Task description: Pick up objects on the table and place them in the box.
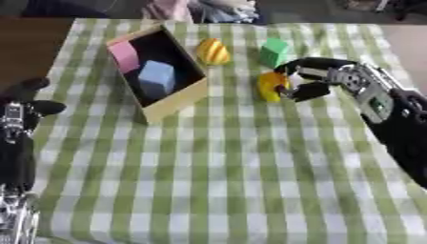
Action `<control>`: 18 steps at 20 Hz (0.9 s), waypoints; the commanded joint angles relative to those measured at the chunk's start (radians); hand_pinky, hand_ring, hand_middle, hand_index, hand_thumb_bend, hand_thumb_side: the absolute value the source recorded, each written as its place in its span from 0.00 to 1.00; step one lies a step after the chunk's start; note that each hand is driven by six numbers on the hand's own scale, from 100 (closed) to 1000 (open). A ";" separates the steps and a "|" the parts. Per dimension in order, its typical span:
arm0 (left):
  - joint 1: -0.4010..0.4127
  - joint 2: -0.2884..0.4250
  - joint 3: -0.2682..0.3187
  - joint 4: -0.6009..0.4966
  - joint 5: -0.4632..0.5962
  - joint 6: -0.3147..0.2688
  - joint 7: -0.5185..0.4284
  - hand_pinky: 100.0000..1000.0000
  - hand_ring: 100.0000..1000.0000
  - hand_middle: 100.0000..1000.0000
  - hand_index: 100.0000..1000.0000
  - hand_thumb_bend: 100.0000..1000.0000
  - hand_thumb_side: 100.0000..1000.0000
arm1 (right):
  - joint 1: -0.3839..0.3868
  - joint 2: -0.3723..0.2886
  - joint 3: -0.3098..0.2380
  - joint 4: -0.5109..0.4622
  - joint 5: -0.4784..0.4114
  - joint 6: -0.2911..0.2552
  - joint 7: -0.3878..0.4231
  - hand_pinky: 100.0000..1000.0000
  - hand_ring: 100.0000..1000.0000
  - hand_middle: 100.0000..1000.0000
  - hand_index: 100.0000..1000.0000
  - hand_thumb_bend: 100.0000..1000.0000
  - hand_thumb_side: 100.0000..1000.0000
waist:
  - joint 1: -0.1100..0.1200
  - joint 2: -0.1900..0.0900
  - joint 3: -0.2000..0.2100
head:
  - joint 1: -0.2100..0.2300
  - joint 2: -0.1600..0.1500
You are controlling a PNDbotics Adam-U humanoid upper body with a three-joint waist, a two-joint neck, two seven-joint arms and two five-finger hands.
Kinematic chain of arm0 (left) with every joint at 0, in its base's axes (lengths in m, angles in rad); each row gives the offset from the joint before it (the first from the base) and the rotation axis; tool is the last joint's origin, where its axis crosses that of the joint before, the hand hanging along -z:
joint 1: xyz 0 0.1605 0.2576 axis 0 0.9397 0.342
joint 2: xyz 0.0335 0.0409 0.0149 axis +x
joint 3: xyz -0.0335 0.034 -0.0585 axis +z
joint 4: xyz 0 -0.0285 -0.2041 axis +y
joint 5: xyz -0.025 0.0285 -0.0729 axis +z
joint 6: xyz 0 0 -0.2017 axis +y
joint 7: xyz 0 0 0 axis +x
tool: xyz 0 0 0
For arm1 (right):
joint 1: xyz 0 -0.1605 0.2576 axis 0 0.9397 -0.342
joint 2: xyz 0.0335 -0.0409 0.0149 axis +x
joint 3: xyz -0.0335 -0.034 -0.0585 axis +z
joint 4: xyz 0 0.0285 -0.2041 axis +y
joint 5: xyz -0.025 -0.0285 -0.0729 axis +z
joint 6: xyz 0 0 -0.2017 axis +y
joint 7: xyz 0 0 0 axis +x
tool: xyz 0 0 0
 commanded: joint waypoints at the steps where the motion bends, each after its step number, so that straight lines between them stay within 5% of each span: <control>1: -0.008 0.004 0.000 -0.014 0.005 -0.001 -0.005 0.64 0.52 0.70 0.75 0.00 0.83 | -0.027 -0.003 -0.011 0.021 0.027 -0.007 -0.001 0.91 0.93 0.91 0.98 0.00 0.80 | 0.008 -0.009 0.002 | -0.003 0.005; 5: -0.008 0.005 -0.001 -0.014 0.006 -0.002 -0.006 0.64 0.52 0.70 0.75 0.00 0.83 | -0.038 0.011 -0.013 0.047 0.065 -0.013 0.002 0.91 0.93 0.89 0.97 0.00 0.73 | 0.008 -0.009 0.004 | -0.005 0.005; 7: -0.008 0.005 -0.001 -0.014 0.007 -0.002 -0.007 0.64 0.52 0.70 0.75 0.00 0.83 | -0.042 0.017 -0.015 0.057 0.085 -0.016 -0.001 0.91 0.92 0.87 0.95 0.00 0.62 | 0.008 -0.010 0.005 | -0.006 0.005; 11: -0.009 0.005 -0.001 -0.014 0.008 -0.002 -0.007 0.64 0.52 0.70 0.75 0.00 0.83 | -0.046 0.024 -0.024 0.057 0.123 -0.026 -0.053 0.88 0.85 0.75 0.85 0.00 0.21 | 0.007 -0.011 0.006 | -0.005 0.005; 18: -0.009 0.006 0.001 -0.013 0.007 -0.002 -0.005 0.64 0.52 0.70 0.75 0.00 0.83 | -0.041 0.017 -0.031 0.019 0.107 -0.057 -0.265 0.83 0.79 0.64 0.51 0.00 0.16 | 0.004 -0.011 0.004 | 0.001 0.005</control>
